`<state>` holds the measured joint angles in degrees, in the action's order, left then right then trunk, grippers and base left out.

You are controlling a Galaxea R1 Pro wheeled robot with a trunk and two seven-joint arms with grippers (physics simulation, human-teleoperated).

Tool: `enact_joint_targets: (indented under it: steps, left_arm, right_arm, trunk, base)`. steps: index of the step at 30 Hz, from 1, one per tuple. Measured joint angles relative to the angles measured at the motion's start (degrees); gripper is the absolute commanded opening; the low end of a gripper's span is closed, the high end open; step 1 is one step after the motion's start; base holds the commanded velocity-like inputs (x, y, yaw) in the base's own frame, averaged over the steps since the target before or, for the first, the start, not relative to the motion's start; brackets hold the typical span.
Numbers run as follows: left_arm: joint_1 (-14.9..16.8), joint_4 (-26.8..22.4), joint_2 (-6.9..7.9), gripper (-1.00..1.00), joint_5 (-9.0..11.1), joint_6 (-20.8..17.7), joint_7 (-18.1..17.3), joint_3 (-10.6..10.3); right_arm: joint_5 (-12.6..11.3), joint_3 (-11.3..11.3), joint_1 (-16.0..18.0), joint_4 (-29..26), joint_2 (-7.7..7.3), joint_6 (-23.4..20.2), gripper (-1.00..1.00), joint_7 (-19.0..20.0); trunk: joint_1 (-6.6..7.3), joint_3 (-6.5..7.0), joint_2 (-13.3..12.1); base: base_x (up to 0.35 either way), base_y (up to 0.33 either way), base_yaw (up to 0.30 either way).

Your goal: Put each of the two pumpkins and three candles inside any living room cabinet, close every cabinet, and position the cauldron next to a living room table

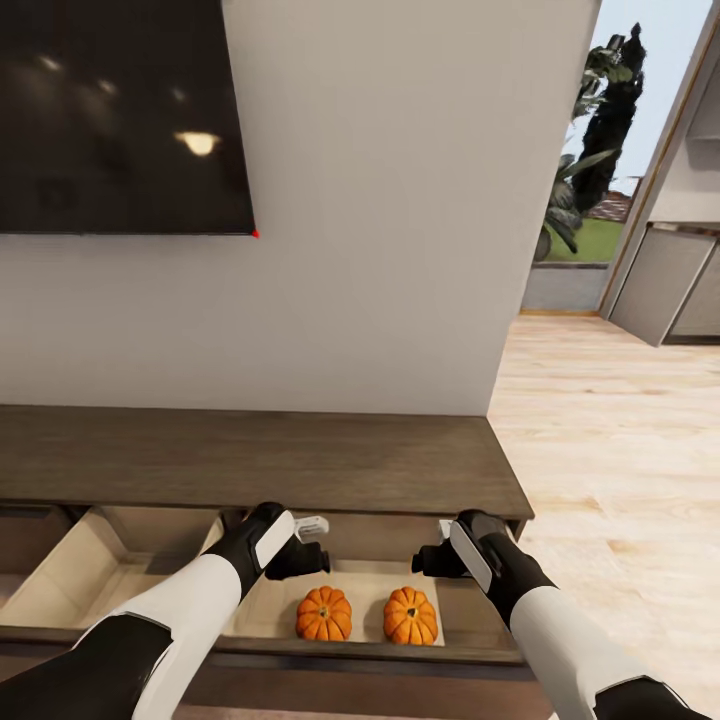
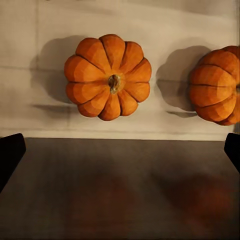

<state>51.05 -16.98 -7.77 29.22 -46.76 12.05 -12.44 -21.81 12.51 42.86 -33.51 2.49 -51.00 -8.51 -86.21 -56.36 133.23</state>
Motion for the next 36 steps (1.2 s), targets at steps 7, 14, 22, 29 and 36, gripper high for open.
enact_joint_targets:
  steps: [7,14,22,29,36]
  left_arm:
    - [0.0,0.0,0.0,1.0,0.1,-0.2,-0.1,0.0]
    - [0.0,0.0,0.0,1.0,0.1,-2.1,-0.2,0.0]
    - [0.0,0.0,0.0,1.0,0.1,-7.6,-0.2,0.1]
    - [0.0,0.0,0.08,1.0,0.0,-8.3,-0.2,0.2]
    - [0.0,0.0,0.09,1.0,0.0,-8.4,-0.2,0.2]
  right_arm:
    - [0.0,0.0,0.0,0.0,0.0,0.0,1.0,0.0]
    - [-0.1,-0.2,0.0,0.0,-0.09,-0.1,1.0,-0.1]
    - [-0.2,-0.3,0.0,0.0,-0.17,-1.1,1.0,-0.3]
    - [-0.2,-0.3,0.0,-0.1,-0.25,-3.4,1.0,-0.2]
    - [-0.2,-0.3,0.0,-0.2,-0.26,-3.6,1.0,-0.2]
  trunk:
    - [1.54,1.26,-2.8]
    - [3.08,2.51,-5.6]
    - [4.83,3.95,-8.8]
    - [6.37,5.21,-11.6]
    - [7.91,6.46,-14.4]
  base:
    - [0.0,0.0,0.0]
    - [0.0,0.0,0.0]
    - [0.0,0.0,0.0]
    - [0.0,0.0,0.0]
    - [0.0,0.0,0.0]
